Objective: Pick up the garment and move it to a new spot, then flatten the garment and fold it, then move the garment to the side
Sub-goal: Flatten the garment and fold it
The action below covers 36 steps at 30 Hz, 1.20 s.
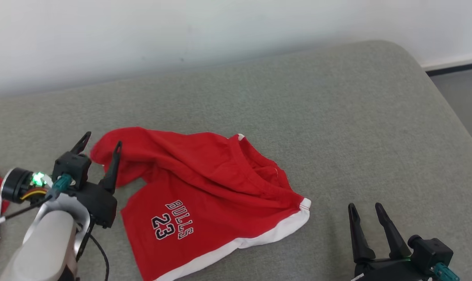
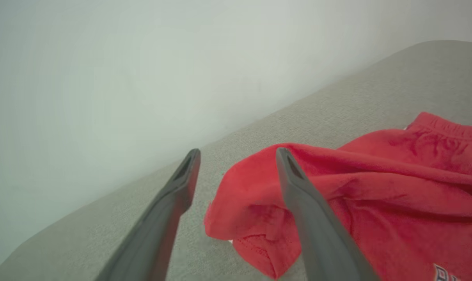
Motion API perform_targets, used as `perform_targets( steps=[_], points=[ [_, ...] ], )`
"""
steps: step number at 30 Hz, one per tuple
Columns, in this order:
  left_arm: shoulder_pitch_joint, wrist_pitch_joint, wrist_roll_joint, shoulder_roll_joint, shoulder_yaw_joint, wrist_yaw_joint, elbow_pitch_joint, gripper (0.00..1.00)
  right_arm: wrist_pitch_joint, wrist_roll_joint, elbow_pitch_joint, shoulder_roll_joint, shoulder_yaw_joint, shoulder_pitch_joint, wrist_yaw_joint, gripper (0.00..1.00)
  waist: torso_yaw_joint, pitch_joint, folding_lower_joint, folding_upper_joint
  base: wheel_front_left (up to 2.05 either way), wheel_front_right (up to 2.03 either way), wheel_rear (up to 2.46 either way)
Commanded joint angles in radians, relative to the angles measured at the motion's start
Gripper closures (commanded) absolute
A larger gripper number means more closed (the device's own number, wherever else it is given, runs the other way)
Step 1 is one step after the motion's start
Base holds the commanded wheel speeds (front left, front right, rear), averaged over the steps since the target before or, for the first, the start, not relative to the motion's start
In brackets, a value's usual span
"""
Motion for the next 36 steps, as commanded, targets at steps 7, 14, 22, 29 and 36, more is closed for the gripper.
perform_targets(
  steps=[7, 14, 22, 29, 36],
  points=[
    [0.157, -0.003, -0.032, -0.006, 0.069, 0.041, -0.148, 0.00, -0.001, -0.004, -0.008, -0.008, -0.007, 0.033, -0.002, 0.00, 0.095, -0.069, -0.0001, -0.0001, 0.00, 0.00, 0.00],
    [0.317, -0.003, -0.034, -0.031, 0.157, 0.101, -0.340, 0.00, -0.001, -0.011, -0.012, -0.003, -0.015, 0.053, -0.002, 0.00, 0.135, -0.091, -0.0001, -0.0001, 0.00, 0.00, 0.00],
    [0.493, -0.003, -0.011, -0.104, 0.235, 0.146, -0.524, 0.00, -0.001, -0.011, -0.006, -0.009, -0.020, 0.070, -0.002, 0.00, 0.166, -0.101, -0.0001, -0.0001, 0.00, 0.00, 0.00],
    [0.610, -0.003, 0.021, -0.171, 0.307, 0.173, -0.624, 0.00, -0.001, -0.015, 0.002, -0.010, -0.024, 0.084, -0.002, 0.00, 0.182, -0.118, -0.0001, -0.0001, 0.00, 0.00, 0.00],
    [0.706, -0.003, 0.051, -0.221, 0.380, 0.172, -0.657, 0.00, -0.001, -0.018, 0.007, -0.004, -0.026, 0.096, -0.002, 0.00, 0.185, -0.134, -0.0001, -0.0001, 0.00, 0.00, 0.00]
  ],
)
